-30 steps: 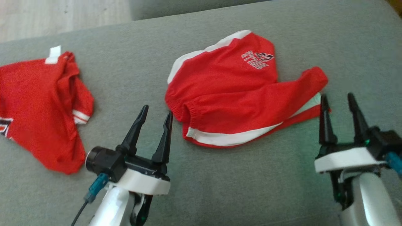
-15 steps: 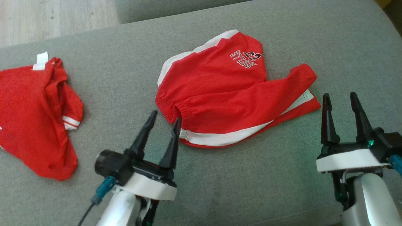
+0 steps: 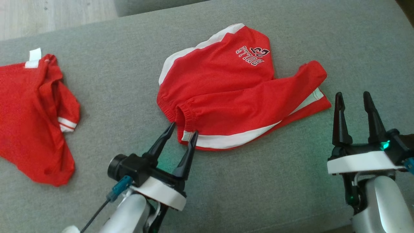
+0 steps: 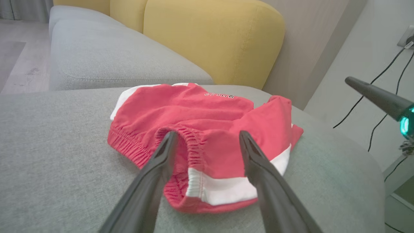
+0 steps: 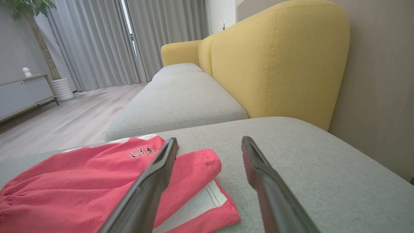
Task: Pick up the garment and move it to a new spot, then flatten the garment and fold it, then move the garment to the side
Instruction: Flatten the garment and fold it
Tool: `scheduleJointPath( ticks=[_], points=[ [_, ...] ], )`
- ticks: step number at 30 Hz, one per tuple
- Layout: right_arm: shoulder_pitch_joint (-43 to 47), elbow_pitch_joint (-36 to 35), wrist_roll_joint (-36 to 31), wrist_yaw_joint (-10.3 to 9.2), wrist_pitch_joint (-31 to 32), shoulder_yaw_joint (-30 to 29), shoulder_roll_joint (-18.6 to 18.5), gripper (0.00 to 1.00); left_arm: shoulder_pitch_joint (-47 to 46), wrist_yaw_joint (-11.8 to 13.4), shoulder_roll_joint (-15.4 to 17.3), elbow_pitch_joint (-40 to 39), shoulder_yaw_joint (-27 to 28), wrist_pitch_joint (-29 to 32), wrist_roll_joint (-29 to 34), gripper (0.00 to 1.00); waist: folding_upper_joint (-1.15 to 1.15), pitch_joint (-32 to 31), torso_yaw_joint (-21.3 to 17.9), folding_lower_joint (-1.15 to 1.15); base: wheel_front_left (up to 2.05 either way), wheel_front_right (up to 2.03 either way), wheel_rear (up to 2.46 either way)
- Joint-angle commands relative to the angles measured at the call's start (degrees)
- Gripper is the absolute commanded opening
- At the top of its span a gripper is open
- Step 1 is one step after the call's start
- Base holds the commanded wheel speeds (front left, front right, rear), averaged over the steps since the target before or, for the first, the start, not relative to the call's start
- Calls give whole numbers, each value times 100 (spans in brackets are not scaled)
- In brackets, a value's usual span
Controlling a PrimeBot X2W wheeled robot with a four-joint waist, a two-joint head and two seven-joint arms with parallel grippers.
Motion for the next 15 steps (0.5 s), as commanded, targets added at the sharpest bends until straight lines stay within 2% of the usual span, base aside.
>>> scheduleJointPath(
  ticks=[1, 15],
  points=[
    [-253, -215, -5, -4, -73, 124, -21, 100, -271, 9, 103, -6, 101, -42, -10, 100, 0, 37, -26, -1, 0, 0, 0],
    [-339, -108, -13, -4, -77, 124, -20, 100, -715, 24, 192, 745, -263, 187, 213, 100, 0, 175, -138, -1, 0, 0, 0]
  ],
)
